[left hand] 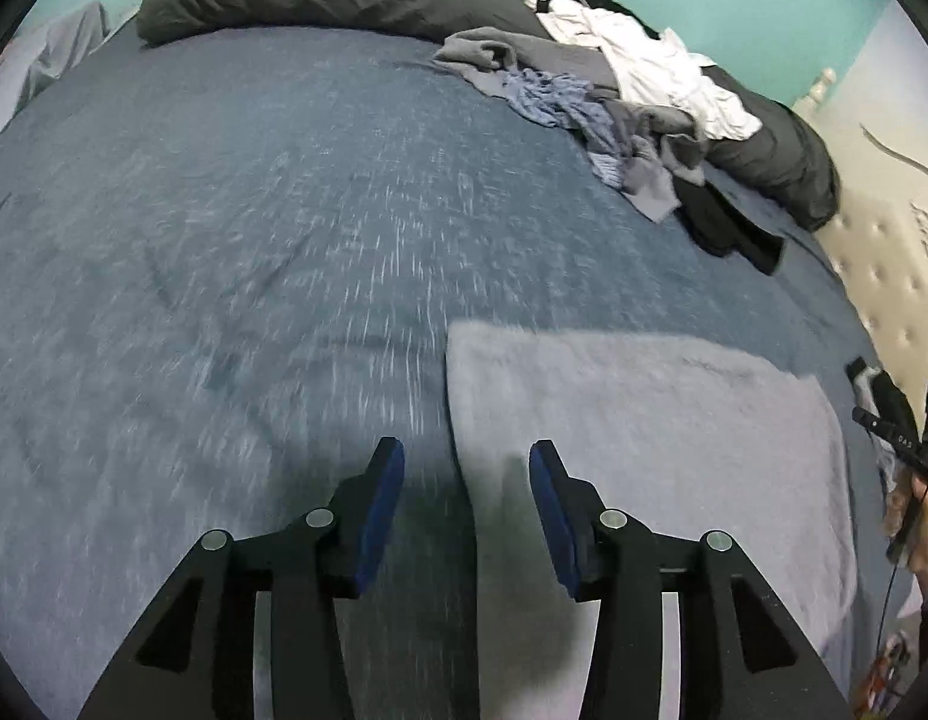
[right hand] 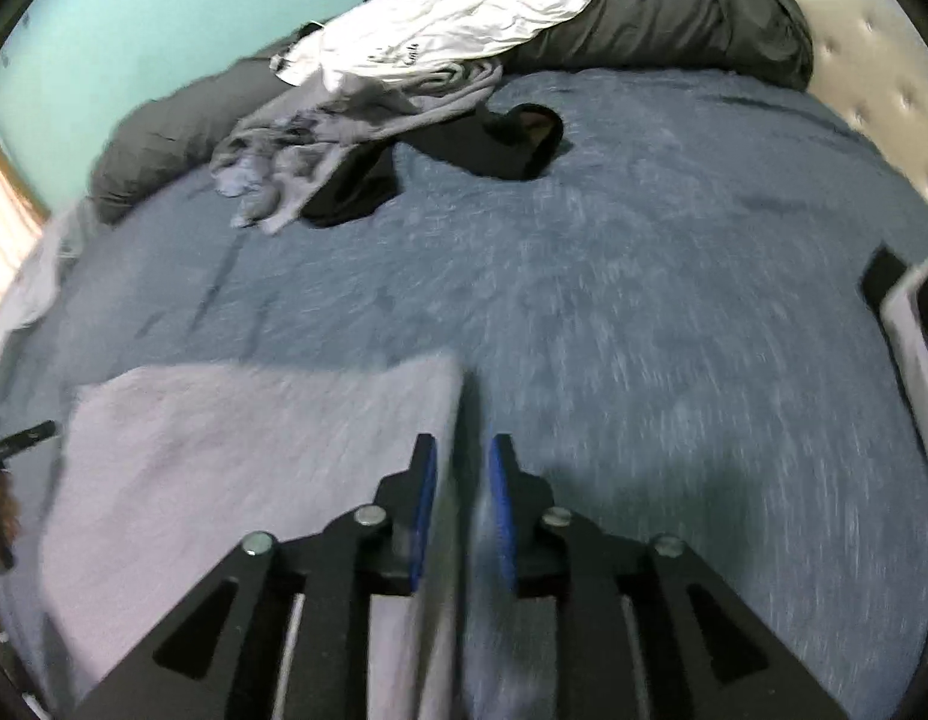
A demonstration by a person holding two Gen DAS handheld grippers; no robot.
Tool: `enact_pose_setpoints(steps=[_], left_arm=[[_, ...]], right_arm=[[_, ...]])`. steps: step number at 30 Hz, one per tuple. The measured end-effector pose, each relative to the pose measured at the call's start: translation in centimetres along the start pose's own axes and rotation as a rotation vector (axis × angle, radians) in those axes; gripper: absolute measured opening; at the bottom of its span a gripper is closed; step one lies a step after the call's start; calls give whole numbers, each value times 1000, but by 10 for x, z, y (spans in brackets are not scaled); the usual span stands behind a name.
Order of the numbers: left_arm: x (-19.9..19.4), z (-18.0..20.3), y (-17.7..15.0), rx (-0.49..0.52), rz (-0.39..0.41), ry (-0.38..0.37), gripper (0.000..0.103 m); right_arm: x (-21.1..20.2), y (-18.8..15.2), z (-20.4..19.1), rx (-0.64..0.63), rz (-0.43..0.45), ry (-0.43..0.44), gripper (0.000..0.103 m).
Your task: Fold clothes
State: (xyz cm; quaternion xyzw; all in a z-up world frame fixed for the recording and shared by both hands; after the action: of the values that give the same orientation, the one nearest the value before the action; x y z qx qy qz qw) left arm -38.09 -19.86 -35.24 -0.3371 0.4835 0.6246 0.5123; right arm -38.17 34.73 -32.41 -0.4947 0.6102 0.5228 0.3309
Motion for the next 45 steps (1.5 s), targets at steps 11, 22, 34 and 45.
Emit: enact_pose_setpoints(steps=[11, 22, 34, 45], left_arm=[[-40, 23, -131, 42, -119, -45, 59], [-12, 32, -187, 75, -245, -17, 63], [4, 34, -181, 122, -250, 50, 9], [-2, 31, -180, 128, -233, 43, 8]], right_arm=[[-27, -153, -40, -154, -197, 84, 46], [-4, -191, -60, -251, -283, -81, 46], [-7, -180, -64, -311, -232, -195, 2], [-14, -187, -51, -286, -243, -142, 2]])
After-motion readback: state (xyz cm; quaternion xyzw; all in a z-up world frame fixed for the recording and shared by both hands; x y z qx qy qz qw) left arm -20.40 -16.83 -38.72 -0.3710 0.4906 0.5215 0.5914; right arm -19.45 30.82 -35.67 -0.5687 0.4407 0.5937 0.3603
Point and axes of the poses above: each gripper's, at about its wrist camera, not at the fingertips, and x roughly the way its jaws point, z to its right, y to its top, the point moved 7 cm from there along x, roughly the way its jaws point, and after that the axes turned 15 degrees about -z, right-handed, at the moved point
